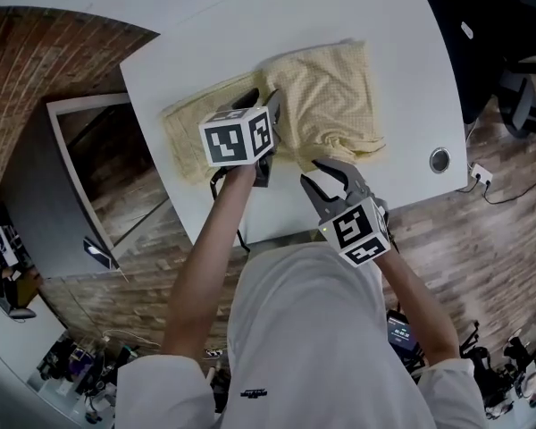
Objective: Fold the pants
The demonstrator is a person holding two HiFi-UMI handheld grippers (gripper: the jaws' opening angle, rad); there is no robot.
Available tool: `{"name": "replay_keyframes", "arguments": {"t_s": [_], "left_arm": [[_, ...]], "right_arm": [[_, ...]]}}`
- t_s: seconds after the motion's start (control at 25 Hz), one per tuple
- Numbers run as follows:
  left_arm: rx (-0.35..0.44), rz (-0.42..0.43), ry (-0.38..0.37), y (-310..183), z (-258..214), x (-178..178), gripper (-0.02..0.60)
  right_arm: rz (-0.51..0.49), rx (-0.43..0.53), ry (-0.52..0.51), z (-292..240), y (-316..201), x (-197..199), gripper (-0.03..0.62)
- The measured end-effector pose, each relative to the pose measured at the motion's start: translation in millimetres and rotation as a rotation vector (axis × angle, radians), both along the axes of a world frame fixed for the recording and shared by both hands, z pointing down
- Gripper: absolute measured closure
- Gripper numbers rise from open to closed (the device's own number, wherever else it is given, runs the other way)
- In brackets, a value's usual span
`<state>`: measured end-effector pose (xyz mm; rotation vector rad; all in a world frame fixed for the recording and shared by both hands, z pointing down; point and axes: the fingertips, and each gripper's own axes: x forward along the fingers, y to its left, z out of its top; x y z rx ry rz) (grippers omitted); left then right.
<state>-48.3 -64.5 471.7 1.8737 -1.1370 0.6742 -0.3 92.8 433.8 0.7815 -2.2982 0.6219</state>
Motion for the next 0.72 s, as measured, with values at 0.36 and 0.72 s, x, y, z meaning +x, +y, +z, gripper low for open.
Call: {"name": "replay_keyframes", "arguments": {"t_s": [0.36, 0.72], "left_arm": [[0.105, 0.069, -0.058, 34.9, -36.6, 22.5, 0.396], [0.167, 0.165, -0.092, 73.9, -58.8, 80.5, 0.397]], "right_arm": [[0.232, 0.034, -0.110, -33.3, -23.7, 67.8, 0.493], [0.420, -0.035, -0.178, -21.6, -71.7, 138.8, 0.447]]}}
